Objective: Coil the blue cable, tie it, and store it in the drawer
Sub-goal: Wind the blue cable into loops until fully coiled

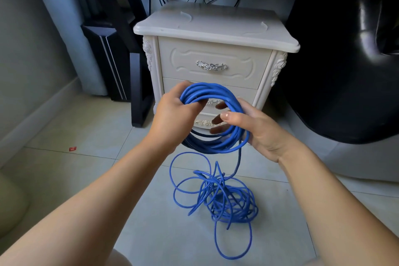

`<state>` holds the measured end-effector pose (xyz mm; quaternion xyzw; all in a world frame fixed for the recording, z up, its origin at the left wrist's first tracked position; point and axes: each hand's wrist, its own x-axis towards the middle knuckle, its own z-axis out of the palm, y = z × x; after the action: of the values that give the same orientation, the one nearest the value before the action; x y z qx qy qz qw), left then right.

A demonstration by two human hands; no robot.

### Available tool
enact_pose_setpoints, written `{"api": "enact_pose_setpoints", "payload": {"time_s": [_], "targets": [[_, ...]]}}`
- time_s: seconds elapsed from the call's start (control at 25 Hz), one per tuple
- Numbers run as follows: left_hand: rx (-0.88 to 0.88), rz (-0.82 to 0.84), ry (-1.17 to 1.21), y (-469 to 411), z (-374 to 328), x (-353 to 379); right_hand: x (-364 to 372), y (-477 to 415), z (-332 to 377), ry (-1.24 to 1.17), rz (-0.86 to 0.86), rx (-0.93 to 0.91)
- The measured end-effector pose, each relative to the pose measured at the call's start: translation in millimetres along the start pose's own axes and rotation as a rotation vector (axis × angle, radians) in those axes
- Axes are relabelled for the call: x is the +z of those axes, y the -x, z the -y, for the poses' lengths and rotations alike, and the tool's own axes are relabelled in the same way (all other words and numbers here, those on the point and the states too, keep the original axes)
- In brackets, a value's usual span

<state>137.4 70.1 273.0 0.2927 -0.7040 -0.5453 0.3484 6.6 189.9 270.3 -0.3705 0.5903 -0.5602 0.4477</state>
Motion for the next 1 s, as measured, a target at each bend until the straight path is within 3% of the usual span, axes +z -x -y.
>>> {"api": "enact_pose_setpoints", "payload": {"time_s": [0.2,0.32,0.4,0.52,0.64,0.72,0.84,0.92,1.0], "targets": [[-0.102,-0.118,0.257,-0.5,-3.4,2.7,3.1,2.6,2.8,-0.066,-0.04,-0.005],[-0.159,-0.134,0.389,-0.9,-5.4,4.7,16.4,-1.9,-3.2,-0.096,-0.241,-0.089],[-0.157,-0.035,0.385,0.9,-4.4,5.2,20.9,-5.1,-5.9,-0.133,-0.369,-0.127],[-0.147,0.177,0.262,2.2,-2.4,-1.7,18.5,-7.7,-5.8,-0.091,-0.493,-0.168],[-0.119,0.26,0.156,-3.0,-0.9,-16.9,16.2,-8.0,-3.7,0.079,-0.514,-0.19],[0.007,0.246,0.033,-5.1,-1.3,-23.6,18.5,-8.4,-3.9,0.291,-0.518,-0.206],[0.215,0.353,-0.335,0.6,-1.4,-20.8,28.1,-8.1,-6.8,0.611,-0.451,-0.264],[0.273,0.323,-0.577,4.6,3.9,-14.1,33.5,-7.8,-8.3,0.756,-0.395,-0.296],[0.235,0.191,-0.629,5.0,5.0,-9.7,35.9,-5.8,-7.5,0.78,-0.401,-0.314]]}}
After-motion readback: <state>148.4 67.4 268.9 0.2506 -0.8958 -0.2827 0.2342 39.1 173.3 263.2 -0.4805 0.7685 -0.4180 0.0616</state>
